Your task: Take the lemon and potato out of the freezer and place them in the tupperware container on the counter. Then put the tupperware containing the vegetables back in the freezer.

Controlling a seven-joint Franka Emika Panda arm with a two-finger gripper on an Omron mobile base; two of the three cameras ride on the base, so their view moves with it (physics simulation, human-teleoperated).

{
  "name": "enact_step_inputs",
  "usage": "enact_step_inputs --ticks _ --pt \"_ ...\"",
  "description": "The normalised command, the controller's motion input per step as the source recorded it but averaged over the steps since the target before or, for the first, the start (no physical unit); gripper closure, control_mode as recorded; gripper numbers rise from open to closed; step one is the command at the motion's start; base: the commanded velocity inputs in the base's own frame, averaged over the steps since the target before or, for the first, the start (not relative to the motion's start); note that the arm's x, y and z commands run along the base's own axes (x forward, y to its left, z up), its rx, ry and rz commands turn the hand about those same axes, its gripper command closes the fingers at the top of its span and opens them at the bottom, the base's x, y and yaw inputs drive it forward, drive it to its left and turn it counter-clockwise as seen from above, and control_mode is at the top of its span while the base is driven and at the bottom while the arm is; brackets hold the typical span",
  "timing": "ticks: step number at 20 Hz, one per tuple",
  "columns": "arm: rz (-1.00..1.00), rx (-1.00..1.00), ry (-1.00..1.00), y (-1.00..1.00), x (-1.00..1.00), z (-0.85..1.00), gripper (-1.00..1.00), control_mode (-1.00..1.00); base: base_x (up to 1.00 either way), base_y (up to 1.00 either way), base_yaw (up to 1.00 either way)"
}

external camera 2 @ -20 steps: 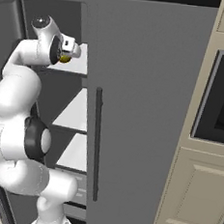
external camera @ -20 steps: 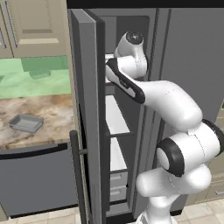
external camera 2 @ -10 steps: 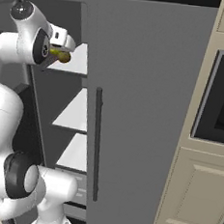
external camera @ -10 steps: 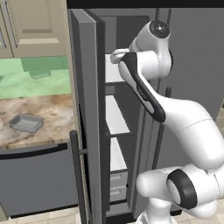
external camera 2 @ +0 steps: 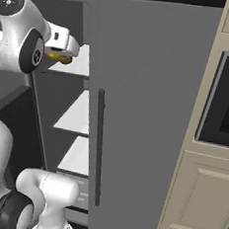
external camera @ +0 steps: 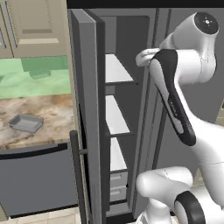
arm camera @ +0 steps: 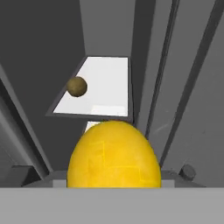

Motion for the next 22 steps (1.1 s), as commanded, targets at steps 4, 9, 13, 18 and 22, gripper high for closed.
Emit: enact_step_inputs --ticks 4,9,13,18,22 --pt "0.04 -0.01 0.0 -0.51 -1.0 -0.18 1.0 -1.0 0.0 0.0 0.0" --pt "0.03 -0.01 0.0 -0.52 -1.0 -0.25 1.0 -1.0 0.0 0.0 0.0" --pt "0.01 -0.03 0.0 -0.31 -1.0 -0.36 1.0 -1.0 0.0 0.0 0.0" --pt "0.0 -0.05 0.0 -0.03 -0.82 -0.52 1.0 -1.0 0.0 0.0 0.0" --pt "0.0 -0.02 0.03 0.0 -0.41 -0.15 1.0 -1.0 0.0 0.0 0.0"
